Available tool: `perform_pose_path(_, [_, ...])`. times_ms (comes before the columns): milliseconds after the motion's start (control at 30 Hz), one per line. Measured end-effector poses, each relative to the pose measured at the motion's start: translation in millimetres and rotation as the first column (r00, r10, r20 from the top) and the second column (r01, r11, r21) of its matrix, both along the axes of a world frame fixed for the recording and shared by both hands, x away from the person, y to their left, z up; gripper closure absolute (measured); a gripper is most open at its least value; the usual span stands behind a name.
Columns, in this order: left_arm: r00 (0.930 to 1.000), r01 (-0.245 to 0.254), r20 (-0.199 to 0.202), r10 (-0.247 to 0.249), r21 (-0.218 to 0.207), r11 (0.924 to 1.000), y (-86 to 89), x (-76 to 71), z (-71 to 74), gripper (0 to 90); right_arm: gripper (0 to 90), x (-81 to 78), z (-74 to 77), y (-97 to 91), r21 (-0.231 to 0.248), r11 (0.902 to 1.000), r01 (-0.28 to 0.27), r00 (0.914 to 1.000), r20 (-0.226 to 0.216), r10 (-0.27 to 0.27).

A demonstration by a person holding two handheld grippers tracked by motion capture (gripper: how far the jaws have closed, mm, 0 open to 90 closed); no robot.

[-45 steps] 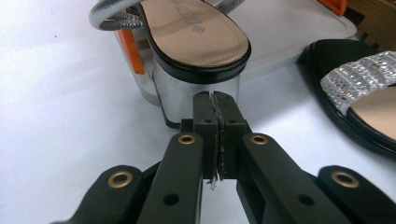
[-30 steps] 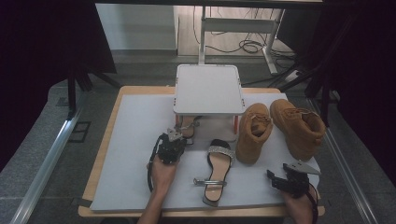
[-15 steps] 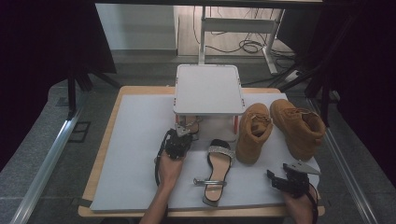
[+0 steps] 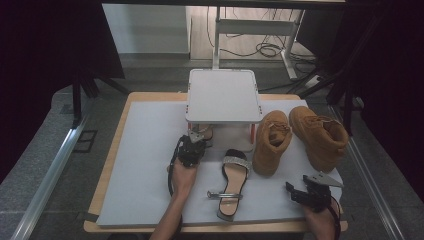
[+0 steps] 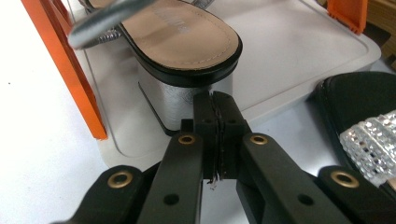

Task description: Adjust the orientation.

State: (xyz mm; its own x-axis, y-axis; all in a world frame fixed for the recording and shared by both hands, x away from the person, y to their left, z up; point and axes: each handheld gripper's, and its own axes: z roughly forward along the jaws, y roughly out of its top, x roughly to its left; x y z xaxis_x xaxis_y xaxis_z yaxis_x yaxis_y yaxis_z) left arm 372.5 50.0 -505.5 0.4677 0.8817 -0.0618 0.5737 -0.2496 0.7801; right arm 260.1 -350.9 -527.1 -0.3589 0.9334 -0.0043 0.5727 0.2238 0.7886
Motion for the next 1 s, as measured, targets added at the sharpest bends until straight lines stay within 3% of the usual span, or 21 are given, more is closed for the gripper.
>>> perform_pose_path(433, [1.0,0.005,0.003,-0.005,0.003,1.0,-1.3,-2.7,2.2,83.6,25.2,0.0,0.0,0.0,0.0,1.0,0.0,1.0,0.0,0.0])
perform_pose_path(1000, [0.9999,0.009,-0.012,-0.009,-0.024,0.9997,16.6,-14.0,7.8,53.2,25.2,-0.1,0.0,0.0,0.0,1.0,0.0,1.0,0.0,0.0])
